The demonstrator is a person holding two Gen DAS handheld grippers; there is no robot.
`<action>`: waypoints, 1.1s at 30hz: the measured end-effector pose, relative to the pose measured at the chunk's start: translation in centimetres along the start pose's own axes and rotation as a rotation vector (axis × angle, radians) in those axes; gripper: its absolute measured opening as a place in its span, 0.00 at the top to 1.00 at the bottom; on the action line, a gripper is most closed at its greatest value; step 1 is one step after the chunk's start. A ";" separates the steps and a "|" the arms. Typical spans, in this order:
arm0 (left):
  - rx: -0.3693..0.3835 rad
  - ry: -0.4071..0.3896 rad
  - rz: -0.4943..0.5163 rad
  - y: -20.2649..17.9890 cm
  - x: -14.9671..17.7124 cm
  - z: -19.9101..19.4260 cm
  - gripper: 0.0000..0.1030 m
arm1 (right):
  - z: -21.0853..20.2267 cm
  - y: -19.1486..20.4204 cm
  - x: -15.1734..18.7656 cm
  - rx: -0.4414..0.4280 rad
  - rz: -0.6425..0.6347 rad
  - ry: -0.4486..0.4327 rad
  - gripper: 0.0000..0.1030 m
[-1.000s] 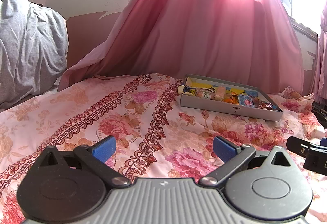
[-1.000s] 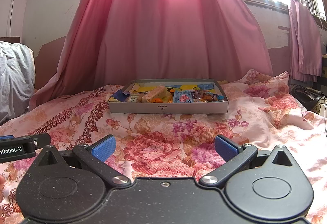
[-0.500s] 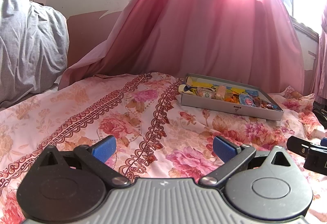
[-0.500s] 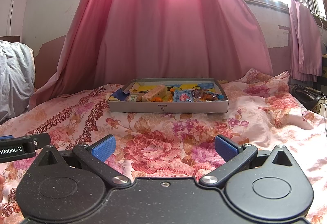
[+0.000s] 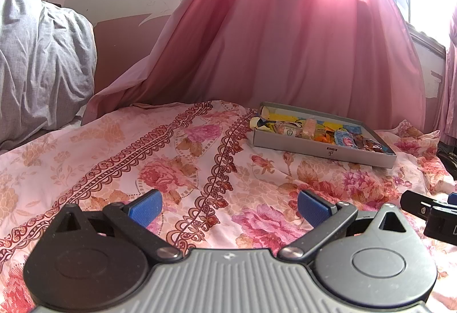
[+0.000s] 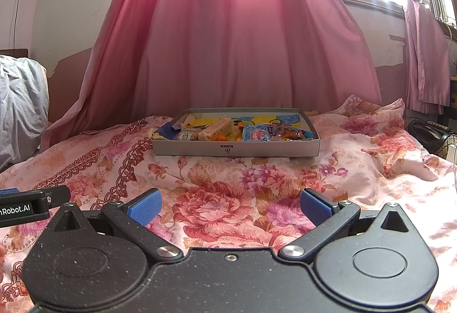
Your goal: Organize snacks
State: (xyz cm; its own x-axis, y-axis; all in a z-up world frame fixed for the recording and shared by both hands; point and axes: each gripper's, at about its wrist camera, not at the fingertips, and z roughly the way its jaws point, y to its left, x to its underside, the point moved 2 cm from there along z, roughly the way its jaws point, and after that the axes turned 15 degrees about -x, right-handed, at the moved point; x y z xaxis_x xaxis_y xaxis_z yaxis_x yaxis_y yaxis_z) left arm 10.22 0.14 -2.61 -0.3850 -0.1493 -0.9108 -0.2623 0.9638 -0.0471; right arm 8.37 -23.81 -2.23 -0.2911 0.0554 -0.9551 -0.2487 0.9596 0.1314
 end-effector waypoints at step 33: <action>-0.012 0.011 0.001 0.1 0.4 0.1 0.00 | 0.0 0.0 0.0 0.000 -0.001 0.002 0.01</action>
State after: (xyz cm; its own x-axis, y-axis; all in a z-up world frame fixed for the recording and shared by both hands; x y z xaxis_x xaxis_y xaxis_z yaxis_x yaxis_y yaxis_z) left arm 10.13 0.17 -2.99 -0.3948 -0.1508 -0.9063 -0.2729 0.9612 -0.0411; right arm 8.41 -23.85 -2.22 -0.2925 0.0540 -0.9547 -0.2488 0.9597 0.1305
